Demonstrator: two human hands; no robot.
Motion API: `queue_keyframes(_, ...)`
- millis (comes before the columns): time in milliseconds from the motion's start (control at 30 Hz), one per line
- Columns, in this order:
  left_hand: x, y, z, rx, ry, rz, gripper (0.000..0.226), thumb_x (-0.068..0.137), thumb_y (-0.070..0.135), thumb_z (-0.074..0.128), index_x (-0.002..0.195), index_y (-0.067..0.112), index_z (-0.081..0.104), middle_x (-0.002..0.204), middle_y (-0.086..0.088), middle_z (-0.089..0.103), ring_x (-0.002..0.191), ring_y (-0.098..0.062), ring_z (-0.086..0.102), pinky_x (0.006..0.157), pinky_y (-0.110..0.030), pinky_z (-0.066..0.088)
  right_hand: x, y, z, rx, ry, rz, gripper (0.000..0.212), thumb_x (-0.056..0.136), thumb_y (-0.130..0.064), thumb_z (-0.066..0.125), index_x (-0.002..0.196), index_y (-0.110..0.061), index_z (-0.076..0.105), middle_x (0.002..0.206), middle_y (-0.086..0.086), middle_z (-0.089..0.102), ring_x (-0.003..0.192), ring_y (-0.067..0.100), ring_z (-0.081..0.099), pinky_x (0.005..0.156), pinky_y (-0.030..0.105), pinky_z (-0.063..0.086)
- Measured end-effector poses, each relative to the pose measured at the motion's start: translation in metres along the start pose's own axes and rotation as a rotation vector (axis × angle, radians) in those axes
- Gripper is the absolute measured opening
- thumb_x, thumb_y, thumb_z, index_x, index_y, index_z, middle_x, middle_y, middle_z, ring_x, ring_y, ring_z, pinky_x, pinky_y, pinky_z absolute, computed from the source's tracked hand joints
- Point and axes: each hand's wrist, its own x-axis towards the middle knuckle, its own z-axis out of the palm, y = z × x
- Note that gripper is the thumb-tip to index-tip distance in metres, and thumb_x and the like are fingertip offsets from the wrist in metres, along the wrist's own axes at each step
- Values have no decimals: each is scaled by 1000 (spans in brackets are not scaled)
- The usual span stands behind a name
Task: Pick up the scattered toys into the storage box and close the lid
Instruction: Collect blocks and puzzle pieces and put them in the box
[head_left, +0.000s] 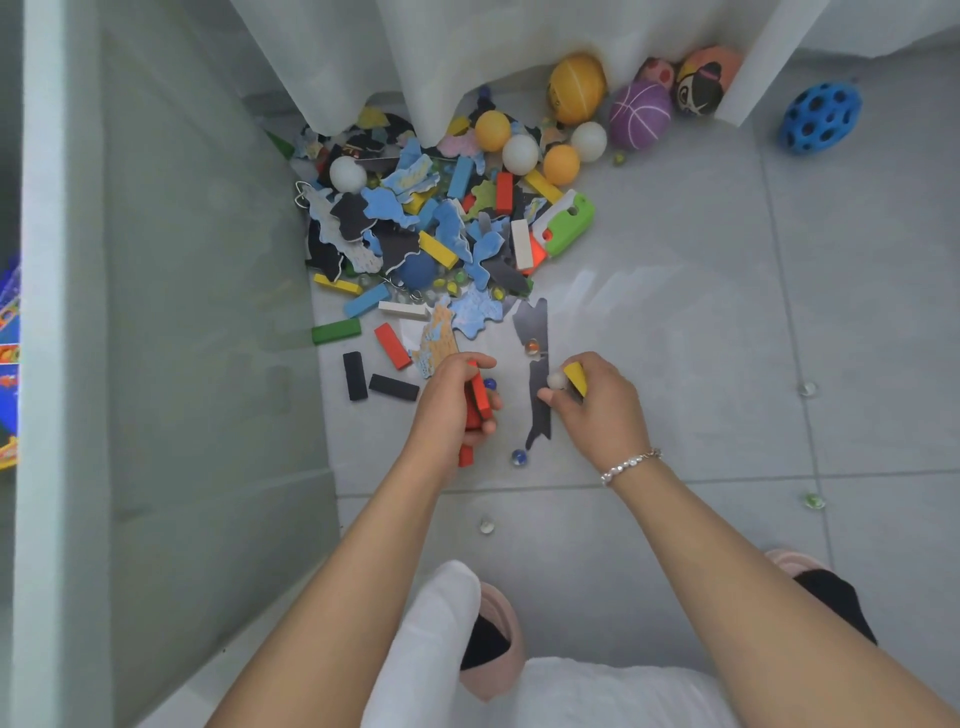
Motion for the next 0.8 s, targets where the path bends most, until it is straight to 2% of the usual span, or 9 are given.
queue_keyframes(100, -11, 11, 2, -61, -14, 9, 24, 93, 18, 31, 89, 18, 55, 63, -6, 52, 34, -11, 39, 36, -13, 17, -1, -17, -13, 105, 28, -10, 30, 81, -23, 69, 100, -7, 53, 81, 9, 60, 72, 27, 54, 56, 25, 34)
queue_keyframes(200, -33, 34, 4, -103, 12, 68, 24, 95, 22, 32, 96, 18, 56, 64, -5, 48, 34, -10, 38, 36, -14, 18, -4, -45, -32, 161, 28, -63, 25, 80, -27, 70, 98, -16, 58, 74, -5, 58, 69, 17, 54, 56, 8, 37)
queue_keyframes(267, -60, 55, 1, -137, 60, 145, 24, 95, 21, 33, 100, 19, 57, 64, -4, 47, 34, -9, 37, 35, -14, 21, -11, -73, -49, 166, 16, -130, 23, 81, -29, 68, 100, -19, 59, 71, -15, 55, 65, 6, 52, 56, 4, 37)
queue_keyframes(333, -95, 77, -7, -174, 120, 249, 25, 96, 19, 34, 100, 20, 58, 62, -4, 47, 34, -10, 36, 33, -13, 23, -22, -108, -65, 162, 0, -216, 24, 83, -32, 66, 102, -20, 58, 73, -15, 56, 65, 3, 53, 56, 7, 38)
queue_keyframes(467, -181, 112, -43, -204, 246, 450, 25, 96, 19, 37, 103, 22, 61, 64, -4, 50, 36, -11, 37, 33, -15, 25, -56, -194, -84, 173, -66, -455, 20, 84, -34, 64, 100, -22, 58, 91, -5, 65, 78, 11, 58, 64, 15, 43)
queue_keyframes(567, -228, 121, -86, -197, 363, 550, 22, 95, 19, 40, 100, 24, 61, 69, -6, 50, 43, -12, 38, 34, -16, 29, -90, -257, -80, 170, -149, -609, 22, 84, -35, 63, 101, -21, 59, 84, -9, 62, 72, 6, 56, 62, 16, 43)
queue_keyframes(633, -239, 118, -121, -137, 484, 566, 21, 94, 20, 42, 103, 23, 61, 63, 0, 51, 45, -13, 39, 34, -16, 31, -107, -291, -67, 163, -198, -669, 23, 84, -34, 63, 101, -19, 58, 80, -10, 59, 68, 2, 53, 59, 9, 40)
queue_keyframes(700, -237, 112, -155, -64, 573, 522, 22, 93, 20, 43, 107, 18, 60, 62, 4, 51, 47, -15, 42, 35, -17, 32, -118, -316, -45, 104, -264, -703, 23, 85, -32, 63, 101, -17, 58, 80, -8, 60, 68, 7, 52, 58, 6, 37)
queue_keyframes(800, -224, 99, -196, 64, 615, 366, 24, 92, 23, 41, 107, 15, 57, 64, 4, 53, 52, -17, 48, 41, -22, 33, -129, -338, -1, -86, -367, -730, 24, 87, -29, 62, 105, -14, 56, 93, 2, 65, 79, 15, 53, 61, 17, 35)
